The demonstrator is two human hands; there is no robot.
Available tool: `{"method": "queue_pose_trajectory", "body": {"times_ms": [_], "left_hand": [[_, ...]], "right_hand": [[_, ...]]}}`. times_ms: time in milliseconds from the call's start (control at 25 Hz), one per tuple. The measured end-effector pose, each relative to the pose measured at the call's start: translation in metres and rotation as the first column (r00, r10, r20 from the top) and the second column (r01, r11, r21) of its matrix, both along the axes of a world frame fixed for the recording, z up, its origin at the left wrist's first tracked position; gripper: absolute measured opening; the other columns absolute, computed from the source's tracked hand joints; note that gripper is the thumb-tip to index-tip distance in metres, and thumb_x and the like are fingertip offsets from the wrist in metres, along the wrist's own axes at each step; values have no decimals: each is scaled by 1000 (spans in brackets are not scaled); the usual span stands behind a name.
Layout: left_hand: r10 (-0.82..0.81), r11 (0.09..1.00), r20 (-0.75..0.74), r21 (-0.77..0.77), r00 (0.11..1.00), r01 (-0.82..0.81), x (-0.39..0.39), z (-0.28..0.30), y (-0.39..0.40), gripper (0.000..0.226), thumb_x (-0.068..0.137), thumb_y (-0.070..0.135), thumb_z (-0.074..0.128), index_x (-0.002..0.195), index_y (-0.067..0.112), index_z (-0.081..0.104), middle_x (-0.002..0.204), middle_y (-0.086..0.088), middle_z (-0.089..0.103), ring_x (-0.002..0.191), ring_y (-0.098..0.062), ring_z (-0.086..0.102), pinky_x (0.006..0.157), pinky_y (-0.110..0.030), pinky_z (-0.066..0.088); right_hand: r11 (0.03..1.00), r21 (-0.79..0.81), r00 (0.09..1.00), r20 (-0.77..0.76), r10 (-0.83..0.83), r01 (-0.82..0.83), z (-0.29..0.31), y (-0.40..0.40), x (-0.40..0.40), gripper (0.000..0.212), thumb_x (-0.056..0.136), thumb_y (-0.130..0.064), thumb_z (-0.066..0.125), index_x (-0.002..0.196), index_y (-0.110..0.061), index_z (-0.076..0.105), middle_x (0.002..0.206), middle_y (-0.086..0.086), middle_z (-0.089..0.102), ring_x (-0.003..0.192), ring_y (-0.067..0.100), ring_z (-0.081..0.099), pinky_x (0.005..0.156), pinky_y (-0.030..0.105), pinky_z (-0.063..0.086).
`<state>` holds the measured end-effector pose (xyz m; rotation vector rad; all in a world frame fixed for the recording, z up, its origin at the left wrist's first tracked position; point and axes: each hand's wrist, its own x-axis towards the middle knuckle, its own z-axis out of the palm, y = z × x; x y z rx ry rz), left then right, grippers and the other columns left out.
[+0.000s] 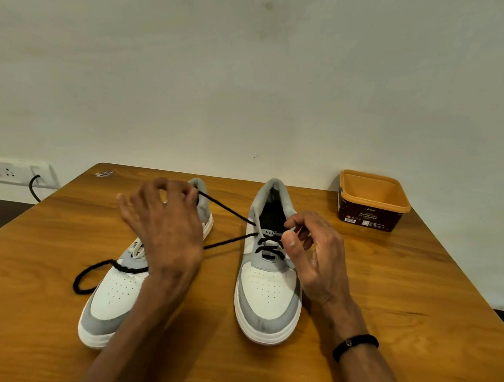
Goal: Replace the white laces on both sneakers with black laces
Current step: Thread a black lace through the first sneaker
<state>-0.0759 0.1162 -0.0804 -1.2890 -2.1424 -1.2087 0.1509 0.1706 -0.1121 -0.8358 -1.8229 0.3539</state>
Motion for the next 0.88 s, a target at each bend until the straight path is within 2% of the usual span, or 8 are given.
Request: {"method": "queue_pose_trajectory", "body": {"times_ms": [120,240,320,400,560,720,800,880], "left_hand": [[-94,993,-28,71,995,95,8,1,-3,27,102,33,60,128,25,62,143,-13,44,146,-32,32,122,-70,14],[-363,932,-220,-77,906,355,34,-8,-4,22,99,33,67,120,28,71,144,-8,48,147,-29,34,123,-65,16],[-430,903,-235,-131,872,410,38,-14,-3,17,100,34,64,111,26,74,135,-4,52,141,-28,40,122,-66,17],[-405,914,-224,-137,886,383,33,-13,-1,19,102,38,60,108,25,73,128,-2,54,134,-27,45,123,-65,16],[-223,974,-240,-101,945,204,17,-10,0,23,102,44,55,105,27,71,121,-3,54,131,-27,43,122,-67,17],[-229,973,-200,-66,953,220,22,-11,-3,13,100,39,64,108,29,69,124,-3,53,132,-27,44,120,-67,20],[-279,959,-174,2,944,283,24,-8,-9,14,100,39,66,109,28,69,122,-3,53,126,-25,46,111,-58,33],[-335,941,-191,-8,923,339,27,-6,-22,24,103,45,61,98,24,73,108,0,59,109,-20,50,94,-46,40]], "right_hand": [[1000,16,1000,6,-4,4,0,-1,-2,62,95,-76,44,104,-18,65,95,-7,62,85,16,60,68,41,52],[1000,28,1000,17,-7,6,-1,-1,-2,62,94,-75,48,105,-17,65,96,-6,62,86,15,60,69,40,52],[999,32,999,30,-22,22,-2,-1,-2,61,94,-75,49,106,-17,65,97,-7,62,87,13,60,70,39,52],[998,46,999,37,-32,30,-2,0,-2,60,94,-75,50,105,-18,65,96,-7,62,86,13,59,69,37,52],[996,58,997,47,-66,63,-2,0,-3,57,94,-74,50,102,-20,66,95,-11,61,85,9,57,68,34,51],[997,53,998,-17,-63,64,-3,0,-3,60,97,-73,44,98,-18,67,92,-8,62,85,14,59,68,38,51],[998,39,997,-55,-50,52,0,-2,-3,60,99,-72,41,93,-18,66,87,-6,62,82,17,60,67,42,50],[998,57,994,-110,-21,28,3,-7,-6,63,101,-70,39,86,-15,65,80,-3,61,76,20,59,63,43,47]]}}
